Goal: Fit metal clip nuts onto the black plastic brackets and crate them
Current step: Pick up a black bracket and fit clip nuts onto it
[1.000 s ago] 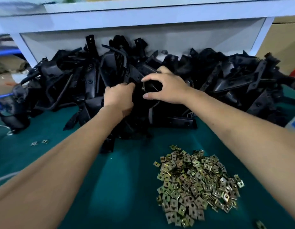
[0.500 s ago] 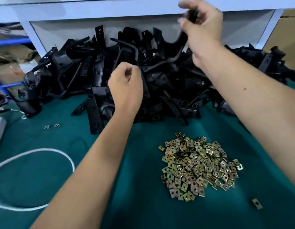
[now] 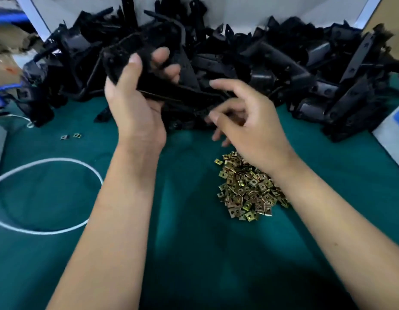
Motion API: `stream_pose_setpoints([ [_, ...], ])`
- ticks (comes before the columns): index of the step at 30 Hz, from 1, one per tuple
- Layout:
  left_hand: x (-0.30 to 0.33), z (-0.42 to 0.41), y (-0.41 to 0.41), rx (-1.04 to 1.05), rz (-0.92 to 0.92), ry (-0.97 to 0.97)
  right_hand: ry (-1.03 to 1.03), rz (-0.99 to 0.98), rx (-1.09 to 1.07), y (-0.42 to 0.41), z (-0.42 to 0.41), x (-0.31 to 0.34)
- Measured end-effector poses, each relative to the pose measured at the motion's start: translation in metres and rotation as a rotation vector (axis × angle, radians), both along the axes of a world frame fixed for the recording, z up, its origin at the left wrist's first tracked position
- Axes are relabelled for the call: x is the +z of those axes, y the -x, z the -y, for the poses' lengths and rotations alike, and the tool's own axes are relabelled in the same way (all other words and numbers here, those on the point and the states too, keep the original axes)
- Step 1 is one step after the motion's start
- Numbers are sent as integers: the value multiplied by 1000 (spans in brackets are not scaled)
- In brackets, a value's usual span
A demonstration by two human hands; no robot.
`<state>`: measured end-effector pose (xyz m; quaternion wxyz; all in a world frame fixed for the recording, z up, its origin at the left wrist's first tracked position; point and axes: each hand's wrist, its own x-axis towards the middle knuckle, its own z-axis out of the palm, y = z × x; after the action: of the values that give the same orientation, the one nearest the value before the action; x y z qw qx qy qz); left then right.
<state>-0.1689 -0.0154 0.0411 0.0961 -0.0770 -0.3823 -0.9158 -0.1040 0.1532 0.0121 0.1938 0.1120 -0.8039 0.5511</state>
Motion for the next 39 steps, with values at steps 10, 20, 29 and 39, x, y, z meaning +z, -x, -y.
stream_pose_setpoints([
  [10, -72, 3, -27, 628, -703, 1599, -818, 295, -68, -8, -13, -42],
  [20, -73, 0, -21, 203, -574, 1816, -138, 118, -145, -11, -16, -43],
  [29, -78, 3, -19, -162, -604, 1623, 286, 391, -105, -8, -26, -42],
  [39, -95, 10, -2, -43, -473, 1492, 276, 350, -102, -9, -25, -45],
])
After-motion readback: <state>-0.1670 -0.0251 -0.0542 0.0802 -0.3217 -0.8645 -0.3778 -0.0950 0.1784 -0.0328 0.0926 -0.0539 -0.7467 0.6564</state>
